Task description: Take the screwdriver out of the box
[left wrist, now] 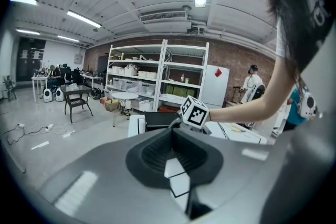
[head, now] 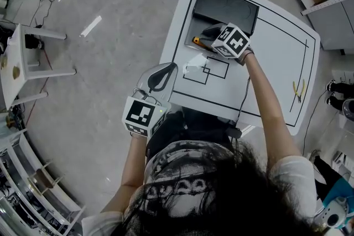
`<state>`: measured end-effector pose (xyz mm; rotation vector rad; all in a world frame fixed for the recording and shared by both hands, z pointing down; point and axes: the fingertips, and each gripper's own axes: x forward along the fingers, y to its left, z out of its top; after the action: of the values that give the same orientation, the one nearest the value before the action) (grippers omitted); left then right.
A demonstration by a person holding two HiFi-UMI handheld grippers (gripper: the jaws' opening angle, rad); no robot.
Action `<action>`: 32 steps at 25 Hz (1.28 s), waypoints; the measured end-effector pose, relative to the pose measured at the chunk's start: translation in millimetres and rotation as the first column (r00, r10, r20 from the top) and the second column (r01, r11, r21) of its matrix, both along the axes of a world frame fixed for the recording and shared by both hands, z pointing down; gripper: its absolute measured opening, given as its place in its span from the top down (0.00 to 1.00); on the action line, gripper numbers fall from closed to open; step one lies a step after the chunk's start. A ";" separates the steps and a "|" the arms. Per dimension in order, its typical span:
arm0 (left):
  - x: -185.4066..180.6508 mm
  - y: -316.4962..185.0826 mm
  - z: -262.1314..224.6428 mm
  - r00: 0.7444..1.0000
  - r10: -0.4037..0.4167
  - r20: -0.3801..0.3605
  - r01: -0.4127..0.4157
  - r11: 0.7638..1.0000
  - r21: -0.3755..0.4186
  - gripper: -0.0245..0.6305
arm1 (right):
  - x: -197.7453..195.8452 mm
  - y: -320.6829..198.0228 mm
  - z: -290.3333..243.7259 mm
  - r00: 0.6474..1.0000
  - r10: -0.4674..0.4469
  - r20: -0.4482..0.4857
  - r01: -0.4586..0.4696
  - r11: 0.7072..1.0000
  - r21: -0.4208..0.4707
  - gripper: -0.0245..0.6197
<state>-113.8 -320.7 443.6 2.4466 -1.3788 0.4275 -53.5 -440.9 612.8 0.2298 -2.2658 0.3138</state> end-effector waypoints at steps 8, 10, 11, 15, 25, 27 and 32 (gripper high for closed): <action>-4.1 -1.0 2.4 1.000 -0.009 -0.002 0.009 1.000 -0.005 0.96 | -1.9 14.1 14.2 0.998 -0.057 0.005 0.057 0.991 -0.125 0.75; -5.7 -0.5 3.1 1.000 -0.014 -0.002 0.014 1.000 -0.008 0.96 | -2.5 16.8 13.8 0.998 -0.062 0.013 0.064 0.988 -0.143 0.80; -6.2 -0.2 3.6 1.000 -0.016 -0.001 0.016 1.000 -0.010 0.96 | -2.8 17.8 13.9 0.998 -0.062 0.018 0.065 0.985 -0.158 0.82; -6.0 -0.3 5.8 1.000 -0.018 0.003 0.018 1.000 -0.020 0.96 | -4.9 20.0 17.0 0.998 -0.049 0.031 0.055 0.966 -0.251 0.81; 0.1 -1.7 9.6 1.000 -0.007 0.017 0.008 0.999 -0.035 0.96 | -14.3 27.9 23.1 0.994 -0.092 0.058 0.107 0.916 -0.387 0.79; 0.9 -1.4 10.1 1.000 -0.007 0.021 0.008 0.999 -0.039 0.96 | -15.3 29.0 23.0 0.995 -0.086 0.051 0.099 0.915 -0.391 0.79; 1.0 0.9 8.5 1.000 -0.007 0.023 0.008 0.999 -0.035 0.96 | -13.1 22.6 17.7 0.999 -0.027 0.036 0.036 0.959 -0.281 0.79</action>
<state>-112.8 -319.8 452.1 2.4151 -1.3779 0.4754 -66.6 -418.3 630.5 0.0398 -2.2216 0.6207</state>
